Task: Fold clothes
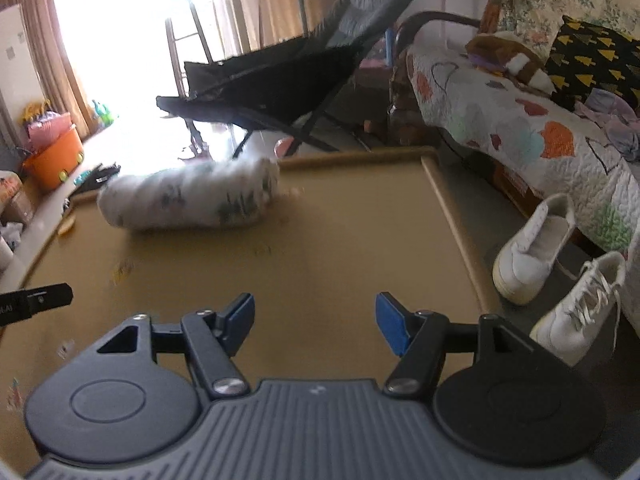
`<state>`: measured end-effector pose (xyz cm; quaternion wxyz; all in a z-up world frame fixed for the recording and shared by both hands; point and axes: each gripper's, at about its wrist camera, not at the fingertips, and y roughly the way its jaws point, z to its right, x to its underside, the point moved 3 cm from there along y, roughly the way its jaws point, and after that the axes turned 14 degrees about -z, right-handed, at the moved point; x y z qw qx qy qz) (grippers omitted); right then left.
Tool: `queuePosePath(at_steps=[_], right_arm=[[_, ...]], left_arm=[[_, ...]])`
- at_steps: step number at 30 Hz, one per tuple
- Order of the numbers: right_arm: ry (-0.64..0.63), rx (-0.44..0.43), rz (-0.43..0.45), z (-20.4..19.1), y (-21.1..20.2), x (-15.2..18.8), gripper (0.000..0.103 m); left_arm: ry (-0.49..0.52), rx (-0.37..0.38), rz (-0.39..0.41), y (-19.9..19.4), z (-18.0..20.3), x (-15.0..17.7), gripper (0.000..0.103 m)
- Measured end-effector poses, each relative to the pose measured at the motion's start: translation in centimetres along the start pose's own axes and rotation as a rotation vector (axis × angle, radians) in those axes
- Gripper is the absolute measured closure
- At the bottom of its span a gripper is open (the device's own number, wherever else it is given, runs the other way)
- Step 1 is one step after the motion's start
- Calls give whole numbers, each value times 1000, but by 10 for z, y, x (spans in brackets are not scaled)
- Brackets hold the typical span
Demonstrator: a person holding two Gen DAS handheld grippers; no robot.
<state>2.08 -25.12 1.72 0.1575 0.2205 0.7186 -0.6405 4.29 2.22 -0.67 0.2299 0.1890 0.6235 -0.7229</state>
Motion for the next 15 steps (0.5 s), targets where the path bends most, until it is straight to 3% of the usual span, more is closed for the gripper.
queuePosePath(at_steps=[9, 15], right_arm=[[-83, 61, 45, -16, 16, 1, 31], [-92, 84, 75, -22, 23, 1, 20]], left_arm=[[32, -31, 22, 22, -4, -1, 45], [83, -77, 44, 26, 8, -9, 37]])
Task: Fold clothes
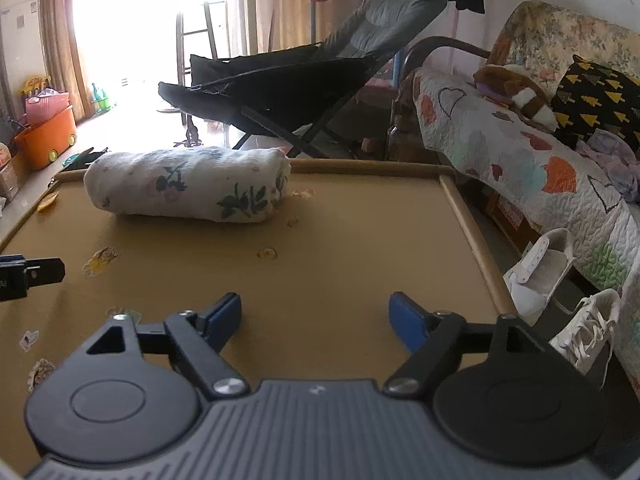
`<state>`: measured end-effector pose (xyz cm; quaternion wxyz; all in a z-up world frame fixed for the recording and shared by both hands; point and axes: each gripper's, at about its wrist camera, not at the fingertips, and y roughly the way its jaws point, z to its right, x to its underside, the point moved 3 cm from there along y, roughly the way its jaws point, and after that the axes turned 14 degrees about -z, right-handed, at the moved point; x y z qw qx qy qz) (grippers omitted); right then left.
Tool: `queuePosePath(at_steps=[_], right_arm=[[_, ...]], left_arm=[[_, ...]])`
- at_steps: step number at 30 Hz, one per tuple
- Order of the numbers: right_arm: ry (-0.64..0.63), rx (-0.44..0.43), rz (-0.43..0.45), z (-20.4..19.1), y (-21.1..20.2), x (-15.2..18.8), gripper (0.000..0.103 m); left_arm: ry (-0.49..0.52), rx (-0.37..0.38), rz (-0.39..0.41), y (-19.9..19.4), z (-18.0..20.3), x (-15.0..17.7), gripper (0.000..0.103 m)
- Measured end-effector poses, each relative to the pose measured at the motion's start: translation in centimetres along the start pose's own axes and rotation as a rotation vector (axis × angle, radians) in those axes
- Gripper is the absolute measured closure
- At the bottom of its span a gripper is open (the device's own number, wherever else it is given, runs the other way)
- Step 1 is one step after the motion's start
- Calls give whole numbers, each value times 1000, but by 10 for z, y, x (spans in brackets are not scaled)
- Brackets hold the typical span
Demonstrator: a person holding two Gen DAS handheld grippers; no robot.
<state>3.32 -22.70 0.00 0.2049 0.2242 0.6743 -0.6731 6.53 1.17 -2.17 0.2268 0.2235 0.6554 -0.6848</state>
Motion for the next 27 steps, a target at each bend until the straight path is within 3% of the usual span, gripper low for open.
queuePosePath(at_steps=[3, 16, 23, 27], right_arm=[[1, 1, 12, 0, 1, 0, 16], [9, 7, 20, -1, 7, -1, 0], [6, 7, 17, -1, 8, -4, 0], [6, 7, 17, -2, 8, -3, 0]], left_arm=[[44, -31, 8, 0, 8, -1, 35], [11, -61, 44, 1, 8, 0, 18], [-15, -80, 24, 4, 6, -1, 1], [-28, -82, 18, 6, 5, 0, 0]])
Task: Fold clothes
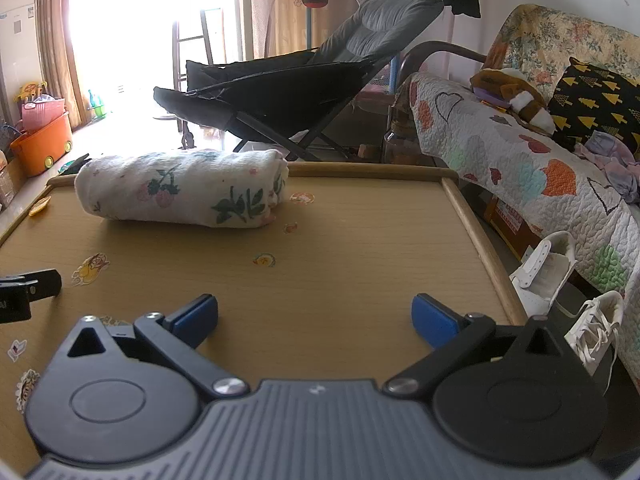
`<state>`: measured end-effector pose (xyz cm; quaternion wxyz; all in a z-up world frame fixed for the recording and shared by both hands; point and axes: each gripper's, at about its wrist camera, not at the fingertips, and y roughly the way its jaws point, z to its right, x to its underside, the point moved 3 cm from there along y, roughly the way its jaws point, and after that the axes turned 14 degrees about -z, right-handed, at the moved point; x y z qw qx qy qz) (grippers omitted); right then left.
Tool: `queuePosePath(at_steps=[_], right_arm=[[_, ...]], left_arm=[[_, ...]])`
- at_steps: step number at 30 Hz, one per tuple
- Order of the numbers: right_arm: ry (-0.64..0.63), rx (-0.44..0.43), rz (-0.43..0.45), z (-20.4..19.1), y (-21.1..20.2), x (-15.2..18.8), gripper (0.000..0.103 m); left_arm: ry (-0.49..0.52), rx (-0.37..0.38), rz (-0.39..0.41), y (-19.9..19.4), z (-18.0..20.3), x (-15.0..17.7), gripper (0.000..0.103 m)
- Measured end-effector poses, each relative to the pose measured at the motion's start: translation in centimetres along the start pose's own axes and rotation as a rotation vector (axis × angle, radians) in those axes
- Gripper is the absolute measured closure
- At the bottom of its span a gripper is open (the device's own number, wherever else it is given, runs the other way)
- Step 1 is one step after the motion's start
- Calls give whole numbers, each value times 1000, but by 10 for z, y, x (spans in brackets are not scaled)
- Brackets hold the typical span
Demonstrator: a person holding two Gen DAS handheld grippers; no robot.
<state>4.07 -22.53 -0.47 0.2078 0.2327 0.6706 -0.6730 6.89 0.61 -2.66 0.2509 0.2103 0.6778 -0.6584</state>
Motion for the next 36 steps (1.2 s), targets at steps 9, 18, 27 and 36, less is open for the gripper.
queuePosePath(at_steps=[9, 18, 27, 36], right_arm=[[3, 0, 0, -1, 0, 0, 0], [5, 1, 0, -1, -1, 0, 0], [6, 1, 0, -1, -1, 0, 0], [5, 1, 0, 1, -1, 1, 0]], left_arm=[[-1, -1, 1, 0, 1, 2, 0], [1, 1, 1, 2, -1, 1, 0], [2, 1, 1, 2, -2, 1, 0], [3, 1, 1, 2, -2, 1, 0]])
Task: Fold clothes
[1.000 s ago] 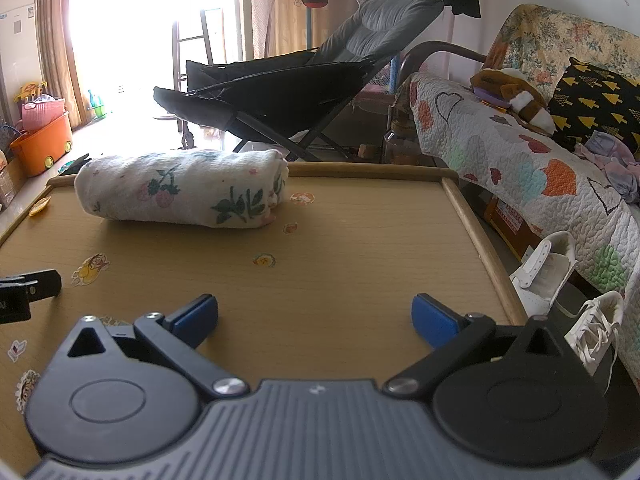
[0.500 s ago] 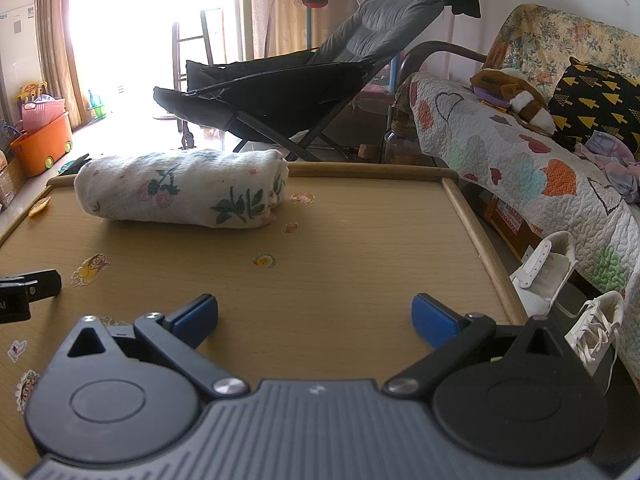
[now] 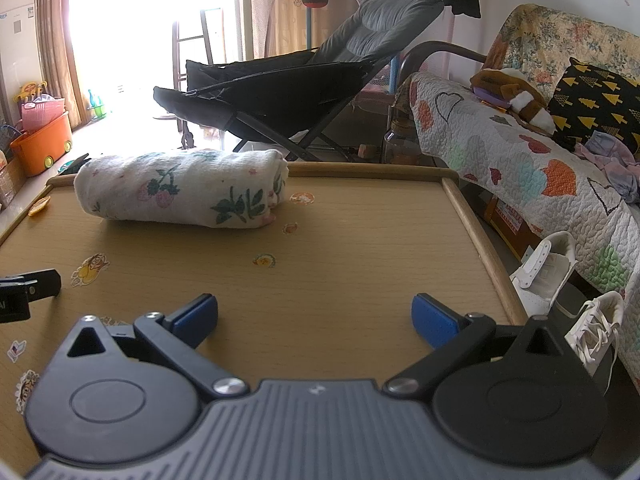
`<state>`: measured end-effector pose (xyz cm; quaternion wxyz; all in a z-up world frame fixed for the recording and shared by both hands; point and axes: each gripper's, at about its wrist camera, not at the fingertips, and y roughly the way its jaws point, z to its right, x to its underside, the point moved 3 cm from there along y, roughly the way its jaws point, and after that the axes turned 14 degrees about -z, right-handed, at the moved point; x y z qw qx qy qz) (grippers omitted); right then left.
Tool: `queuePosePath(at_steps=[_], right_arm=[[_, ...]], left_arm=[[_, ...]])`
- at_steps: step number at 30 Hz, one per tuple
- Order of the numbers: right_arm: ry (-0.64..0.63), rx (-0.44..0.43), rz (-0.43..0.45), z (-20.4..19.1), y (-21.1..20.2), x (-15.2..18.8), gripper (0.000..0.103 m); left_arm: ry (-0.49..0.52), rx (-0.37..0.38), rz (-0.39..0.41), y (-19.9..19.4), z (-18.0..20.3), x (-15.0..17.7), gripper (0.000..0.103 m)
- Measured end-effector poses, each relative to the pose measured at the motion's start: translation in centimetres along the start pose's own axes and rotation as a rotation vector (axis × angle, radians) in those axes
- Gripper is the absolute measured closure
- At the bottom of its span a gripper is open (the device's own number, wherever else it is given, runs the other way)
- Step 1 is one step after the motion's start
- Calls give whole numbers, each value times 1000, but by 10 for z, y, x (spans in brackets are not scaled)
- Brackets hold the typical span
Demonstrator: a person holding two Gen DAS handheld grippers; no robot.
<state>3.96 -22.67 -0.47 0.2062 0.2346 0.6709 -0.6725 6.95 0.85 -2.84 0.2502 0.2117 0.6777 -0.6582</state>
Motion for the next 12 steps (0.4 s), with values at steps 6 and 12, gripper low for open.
queuePosePath(at_steps=[6, 12], right_arm=[[-1, 0, 0, 1, 1, -1, 0], [-1, 1, 0, 1, 1, -1, 0]], left_arm=[[0, 0, 0, 0, 0, 0, 0], [-1, 0, 0, 0, 0, 0, 0]])
